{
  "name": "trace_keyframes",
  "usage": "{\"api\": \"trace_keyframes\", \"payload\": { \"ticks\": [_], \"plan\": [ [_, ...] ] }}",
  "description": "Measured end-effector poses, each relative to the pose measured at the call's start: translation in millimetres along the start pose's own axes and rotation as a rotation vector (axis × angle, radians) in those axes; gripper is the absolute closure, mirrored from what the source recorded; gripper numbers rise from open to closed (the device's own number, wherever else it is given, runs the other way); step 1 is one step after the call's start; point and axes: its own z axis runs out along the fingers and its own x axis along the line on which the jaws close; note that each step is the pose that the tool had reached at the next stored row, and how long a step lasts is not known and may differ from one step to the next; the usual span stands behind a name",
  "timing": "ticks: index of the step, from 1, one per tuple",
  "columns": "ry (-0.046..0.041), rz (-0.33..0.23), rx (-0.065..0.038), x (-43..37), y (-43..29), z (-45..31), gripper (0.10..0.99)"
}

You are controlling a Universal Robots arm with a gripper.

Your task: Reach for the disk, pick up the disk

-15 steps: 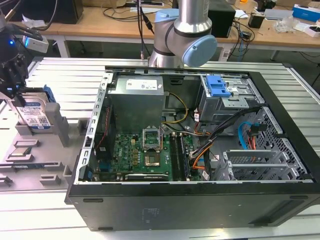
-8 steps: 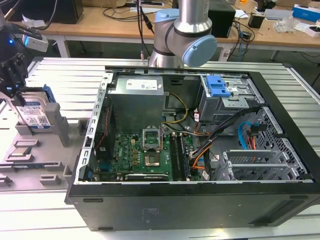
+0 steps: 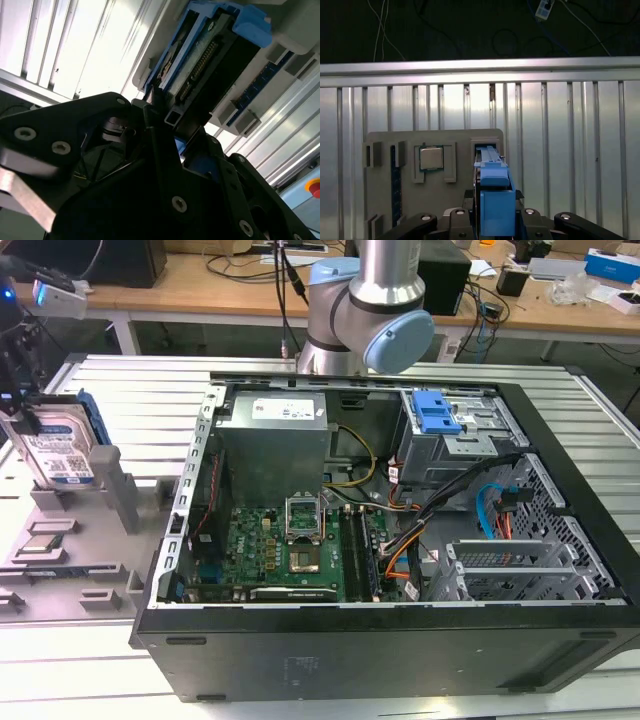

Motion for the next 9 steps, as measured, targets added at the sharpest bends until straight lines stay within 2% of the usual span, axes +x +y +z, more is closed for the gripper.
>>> {"api": "trace_keyframes", "payload": {
  "ticks": [4,6,9],
  "plan": [
    [0.0000,0.000,0.000,0.0,0.2,-5.5,0.725],
    [0.0000,0.000,0.000,-0.1,0.4,-12.4,0.725],
    [0.0000,0.000,0.000,-0.1,0.6,-17.9,0.725]
  ]
}}
